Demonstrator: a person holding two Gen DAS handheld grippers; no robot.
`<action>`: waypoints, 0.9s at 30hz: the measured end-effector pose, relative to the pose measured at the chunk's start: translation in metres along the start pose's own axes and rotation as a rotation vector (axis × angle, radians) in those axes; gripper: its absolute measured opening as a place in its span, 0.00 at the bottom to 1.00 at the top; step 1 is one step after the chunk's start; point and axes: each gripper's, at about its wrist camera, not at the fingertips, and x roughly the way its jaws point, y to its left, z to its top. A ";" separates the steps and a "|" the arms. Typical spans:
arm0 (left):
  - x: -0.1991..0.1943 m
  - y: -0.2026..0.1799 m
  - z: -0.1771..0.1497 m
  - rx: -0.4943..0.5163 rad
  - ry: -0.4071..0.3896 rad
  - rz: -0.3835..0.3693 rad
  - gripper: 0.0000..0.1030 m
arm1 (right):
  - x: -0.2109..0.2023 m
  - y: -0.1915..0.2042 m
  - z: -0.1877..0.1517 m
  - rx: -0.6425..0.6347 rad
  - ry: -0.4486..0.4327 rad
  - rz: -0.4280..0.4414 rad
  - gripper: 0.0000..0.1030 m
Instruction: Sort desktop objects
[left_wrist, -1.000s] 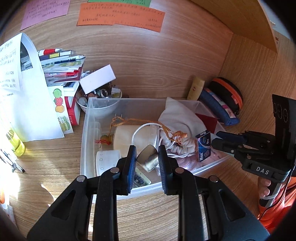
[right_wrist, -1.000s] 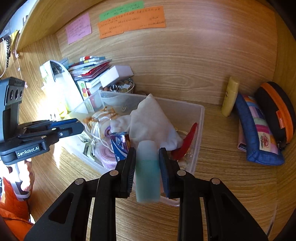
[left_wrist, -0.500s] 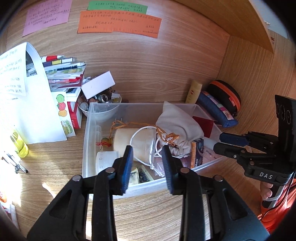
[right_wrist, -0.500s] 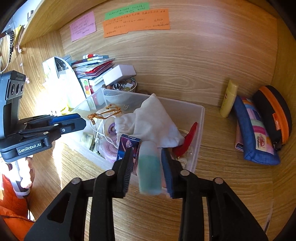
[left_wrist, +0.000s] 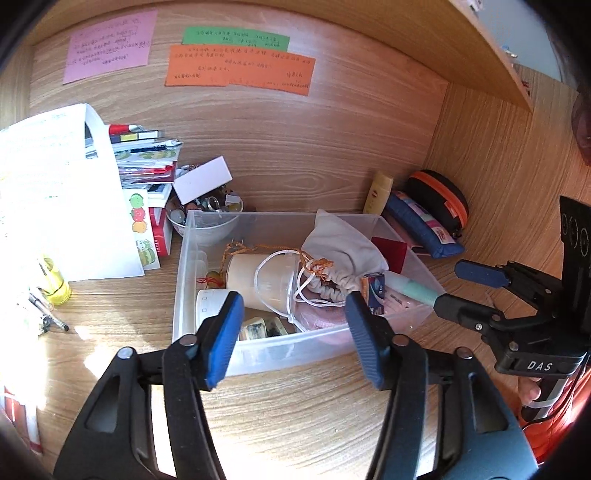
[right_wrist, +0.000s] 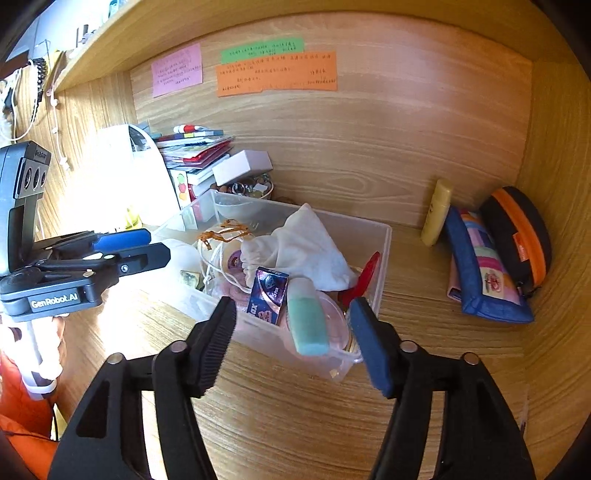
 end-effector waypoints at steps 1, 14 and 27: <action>-0.003 0.000 -0.001 -0.003 -0.006 0.003 0.63 | -0.003 0.001 -0.001 -0.001 -0.008 -0.005 0.65; -0.039 -0.016 -0.016 0.014 -0.086 0.128 0.93 | -0.034 0.019 -0.011 -0.019 -0.060 0.003 0.77; -0.069 -0.026 -0.037 -0.001 -0.142 0.174 0.94 | -0.061 0.037 -0.031 -0.047 -0.091 0.009 0.78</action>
